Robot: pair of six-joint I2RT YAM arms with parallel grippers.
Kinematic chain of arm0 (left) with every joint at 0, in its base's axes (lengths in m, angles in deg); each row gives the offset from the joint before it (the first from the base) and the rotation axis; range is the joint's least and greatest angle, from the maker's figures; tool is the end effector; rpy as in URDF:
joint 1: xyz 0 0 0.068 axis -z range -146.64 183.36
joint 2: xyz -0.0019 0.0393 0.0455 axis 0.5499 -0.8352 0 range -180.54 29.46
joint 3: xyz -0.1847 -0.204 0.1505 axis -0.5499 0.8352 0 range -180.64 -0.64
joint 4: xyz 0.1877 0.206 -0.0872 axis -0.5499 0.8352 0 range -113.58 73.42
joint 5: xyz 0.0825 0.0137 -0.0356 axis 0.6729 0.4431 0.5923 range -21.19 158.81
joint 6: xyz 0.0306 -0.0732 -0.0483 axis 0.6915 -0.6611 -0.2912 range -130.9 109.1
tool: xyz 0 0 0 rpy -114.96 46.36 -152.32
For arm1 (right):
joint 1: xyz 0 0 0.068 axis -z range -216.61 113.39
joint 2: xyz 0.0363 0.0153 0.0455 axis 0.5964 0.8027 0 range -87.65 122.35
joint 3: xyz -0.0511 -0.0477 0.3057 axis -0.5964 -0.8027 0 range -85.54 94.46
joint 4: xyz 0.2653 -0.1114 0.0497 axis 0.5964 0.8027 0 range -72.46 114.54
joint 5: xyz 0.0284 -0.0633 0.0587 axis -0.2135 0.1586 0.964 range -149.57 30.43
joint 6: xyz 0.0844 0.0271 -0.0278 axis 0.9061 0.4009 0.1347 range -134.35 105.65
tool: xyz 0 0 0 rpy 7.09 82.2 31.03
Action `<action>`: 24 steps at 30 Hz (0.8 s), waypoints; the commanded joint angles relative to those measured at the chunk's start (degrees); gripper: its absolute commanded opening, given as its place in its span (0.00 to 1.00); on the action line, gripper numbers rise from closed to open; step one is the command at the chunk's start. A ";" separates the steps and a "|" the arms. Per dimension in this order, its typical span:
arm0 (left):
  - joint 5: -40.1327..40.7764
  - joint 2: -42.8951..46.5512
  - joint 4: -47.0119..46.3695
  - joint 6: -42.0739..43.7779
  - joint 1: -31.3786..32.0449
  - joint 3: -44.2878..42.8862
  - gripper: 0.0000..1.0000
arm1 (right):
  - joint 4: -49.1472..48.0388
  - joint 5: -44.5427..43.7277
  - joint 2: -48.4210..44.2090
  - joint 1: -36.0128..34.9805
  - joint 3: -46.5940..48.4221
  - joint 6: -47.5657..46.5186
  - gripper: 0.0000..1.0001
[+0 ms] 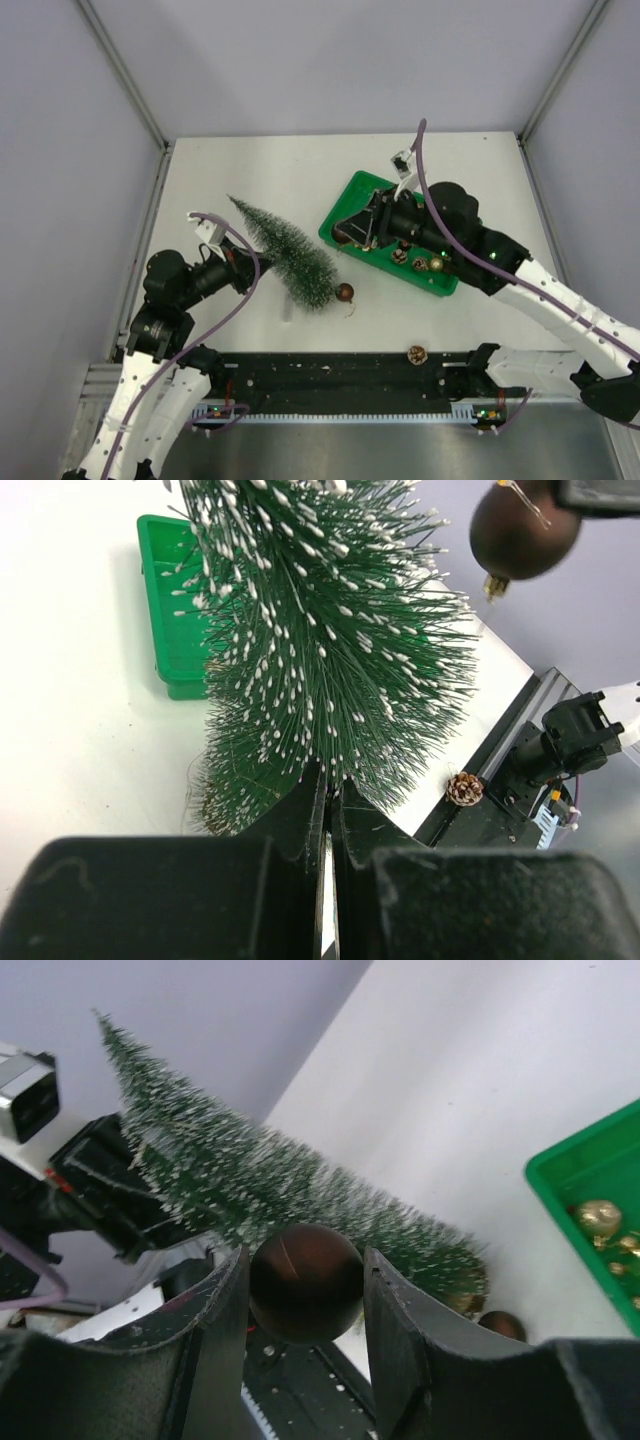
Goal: Decorate the small christmas tree
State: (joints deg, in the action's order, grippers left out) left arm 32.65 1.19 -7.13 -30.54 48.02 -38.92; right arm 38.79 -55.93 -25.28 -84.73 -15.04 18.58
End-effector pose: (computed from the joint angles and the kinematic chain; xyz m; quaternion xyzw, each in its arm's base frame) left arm 0.1363 -0.0867 0.3499 0.1758 0.7172 -0.4079 0.5370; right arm 0.1946 0.2251 0.4473 -0.1231 0.7734 0.4227 0.4561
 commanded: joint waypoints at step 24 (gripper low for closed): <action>-1.10 2.26 -4.05 -1.81 -0.33 1.63 0.00 | -41.20 -8.38 6.80 -15.69 -5.55 6.62 0.29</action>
State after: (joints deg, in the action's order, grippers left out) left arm 32.37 2.72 -8.20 -31.98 47.95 -37.54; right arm 4.72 -64.28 -18.53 -99.77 -20.42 24.24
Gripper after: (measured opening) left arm 0.054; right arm 0.431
